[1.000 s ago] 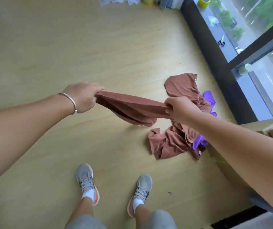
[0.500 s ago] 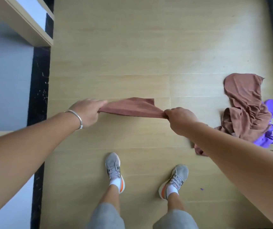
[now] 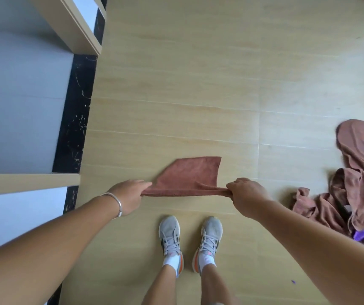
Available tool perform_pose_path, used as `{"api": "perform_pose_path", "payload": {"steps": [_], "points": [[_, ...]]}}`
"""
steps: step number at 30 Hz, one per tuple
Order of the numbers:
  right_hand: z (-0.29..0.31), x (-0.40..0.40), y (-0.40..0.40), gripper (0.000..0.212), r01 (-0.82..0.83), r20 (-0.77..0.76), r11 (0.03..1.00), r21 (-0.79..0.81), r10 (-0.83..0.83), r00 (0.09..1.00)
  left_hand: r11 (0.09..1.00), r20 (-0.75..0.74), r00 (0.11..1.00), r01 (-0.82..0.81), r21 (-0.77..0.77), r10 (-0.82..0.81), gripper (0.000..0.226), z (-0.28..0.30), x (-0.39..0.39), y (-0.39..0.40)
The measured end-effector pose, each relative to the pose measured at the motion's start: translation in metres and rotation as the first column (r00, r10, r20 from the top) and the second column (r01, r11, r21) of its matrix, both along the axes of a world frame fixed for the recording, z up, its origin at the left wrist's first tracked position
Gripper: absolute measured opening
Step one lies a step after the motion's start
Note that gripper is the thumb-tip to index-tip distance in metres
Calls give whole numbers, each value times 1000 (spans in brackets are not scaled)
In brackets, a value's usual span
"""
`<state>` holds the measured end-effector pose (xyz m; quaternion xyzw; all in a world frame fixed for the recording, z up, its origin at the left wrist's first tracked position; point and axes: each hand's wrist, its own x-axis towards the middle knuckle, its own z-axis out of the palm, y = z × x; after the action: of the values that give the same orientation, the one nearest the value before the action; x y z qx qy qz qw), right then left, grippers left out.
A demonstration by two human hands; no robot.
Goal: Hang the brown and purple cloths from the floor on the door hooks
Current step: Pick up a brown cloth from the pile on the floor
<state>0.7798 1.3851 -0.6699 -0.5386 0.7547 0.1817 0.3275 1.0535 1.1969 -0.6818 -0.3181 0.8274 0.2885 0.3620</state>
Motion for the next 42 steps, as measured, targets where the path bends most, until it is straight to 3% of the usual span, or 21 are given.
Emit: {"api": "perform_pose_path", "payload": {"steps": [5,7,14,21,28,31,36,42], "points": [[2,-45,-54,30,76,-77,997,-13,-77,994,997,-76,997,-24,-73,19,32,-2,-48,-57],[14,-68,-76,24,105,-125,992,-72,-114,986,993,-120,993,-25,-119,10,29,10,-74,-84],[77,-136,-146,19,144,-246,931,-335,-234,940,949,-260,965,-96,-301,15,42,79,-142,-161],[123,-165,-171,11,54,-246,810,-584,-240,939,879,-446,895,-209,-429,-4,57,133,-158,-188],[105,-140,-136,11,46,-115,632,-773,-211,971,856,-563,826,-292,-425,2,65,119,-126,-159],[72,-118,-101,12,67,-66,630,-774,-186,980,880,-522,853,-268,-392,27,73,93,-96,-127],[7,-73,-42,22,79,-1,738,-670,-108,994,927,-438,893,-244,-286,101,76,33,-50,-75],[-73,-32,9,23,110,58,865,-490,-93,994,979,-146,986,-105,-175,79,66,-60,-12,-26]]}}
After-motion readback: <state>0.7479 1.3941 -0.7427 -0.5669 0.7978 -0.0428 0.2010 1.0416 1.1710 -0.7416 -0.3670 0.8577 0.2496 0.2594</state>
